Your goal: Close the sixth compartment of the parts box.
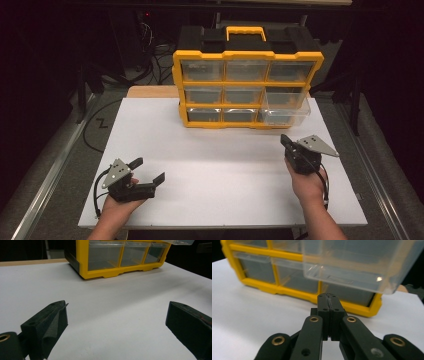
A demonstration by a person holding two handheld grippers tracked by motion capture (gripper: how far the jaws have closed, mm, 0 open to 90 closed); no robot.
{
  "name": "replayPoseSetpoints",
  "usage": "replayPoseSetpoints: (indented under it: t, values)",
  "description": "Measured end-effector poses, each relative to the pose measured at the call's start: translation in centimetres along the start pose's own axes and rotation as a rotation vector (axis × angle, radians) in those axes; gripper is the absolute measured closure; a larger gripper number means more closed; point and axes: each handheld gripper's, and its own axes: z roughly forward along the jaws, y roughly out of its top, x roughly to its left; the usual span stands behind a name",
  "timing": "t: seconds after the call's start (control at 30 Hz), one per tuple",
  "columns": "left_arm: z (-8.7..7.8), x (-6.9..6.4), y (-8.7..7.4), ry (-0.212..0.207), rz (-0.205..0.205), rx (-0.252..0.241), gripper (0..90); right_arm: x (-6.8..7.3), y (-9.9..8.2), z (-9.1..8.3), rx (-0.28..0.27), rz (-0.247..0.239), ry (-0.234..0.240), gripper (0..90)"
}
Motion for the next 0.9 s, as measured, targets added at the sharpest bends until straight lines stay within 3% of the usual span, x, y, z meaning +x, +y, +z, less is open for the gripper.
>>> replayPoseSetpoints:
  t: [0.17,0.5,0.9]
  values:
    - [-0.4,0.1,-0.2,0.007,0.000,0.001,4.5,-1.2,0.7,0.6,-0.014,0.026,-0.005,90.0]
    - [-1.0,0.1,-0.4,0.008,0.005,0.001,4.5,-1.3,2.2,1.3,-0.053,-0.014,-0.051,90.0]
    - [-1.0,0.1,-0.3,0.000,0.006,-0.005,4.5,-1.4,3.5,2.9,-0.038,-0.006,-0.086,90.0]
